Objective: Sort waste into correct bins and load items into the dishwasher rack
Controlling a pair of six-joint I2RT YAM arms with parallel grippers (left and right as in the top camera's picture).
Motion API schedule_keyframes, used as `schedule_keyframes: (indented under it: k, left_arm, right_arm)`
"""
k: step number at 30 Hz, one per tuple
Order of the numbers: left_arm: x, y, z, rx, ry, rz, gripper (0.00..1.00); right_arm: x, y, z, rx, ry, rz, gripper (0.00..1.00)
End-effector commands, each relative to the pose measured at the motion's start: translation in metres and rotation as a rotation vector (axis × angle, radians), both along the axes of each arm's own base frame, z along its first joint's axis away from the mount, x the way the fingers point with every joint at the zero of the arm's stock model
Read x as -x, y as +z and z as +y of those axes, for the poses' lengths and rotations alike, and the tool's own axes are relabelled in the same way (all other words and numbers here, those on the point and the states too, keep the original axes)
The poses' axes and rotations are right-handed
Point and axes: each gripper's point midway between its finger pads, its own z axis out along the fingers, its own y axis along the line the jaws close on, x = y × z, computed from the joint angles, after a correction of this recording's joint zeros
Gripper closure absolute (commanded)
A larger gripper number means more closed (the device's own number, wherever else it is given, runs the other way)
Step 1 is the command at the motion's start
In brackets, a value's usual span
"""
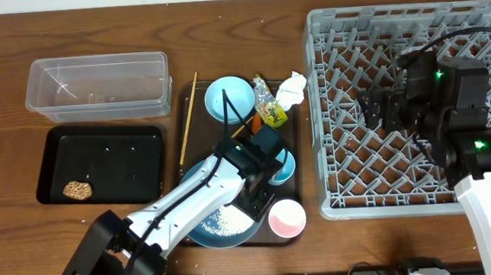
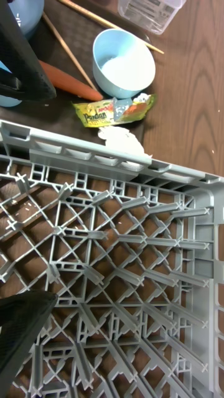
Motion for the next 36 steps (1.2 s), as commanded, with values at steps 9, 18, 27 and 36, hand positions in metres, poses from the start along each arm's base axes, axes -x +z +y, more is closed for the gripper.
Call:
schedule_keyframes:
  k: [9, 18, 27, 36]
  left_arm:
    - [-0.017, -0.006, 0.02, -0.122, 0.0, -0.093, 0.34]
    - [-0.047, -0.005, 0.033, -0.126, 0.175, -0.169, 0.34]
    - [-0.072, -0.005, 0.073, -0.071, 0.437, -0.094, 0.35]
    - [-0.061, -0.011, 0.078, -0.069, 0.467, -0.035, 0.4]
  right_arm:
    - [-0.003, 0.008, 0.001, -0.009, 0.0, -0.02, 0.1]
    - [-0.003, 0.008, 0.001, -0.009, 0.0, -0.019, 0.1]
    - [-0.002, 0.008, 0.001, -0.009, 0.0, -0.017, 0.1]
    - [-0.002, 0.007, 0.001, -0.008, 0.0, -0.016, 0.1]
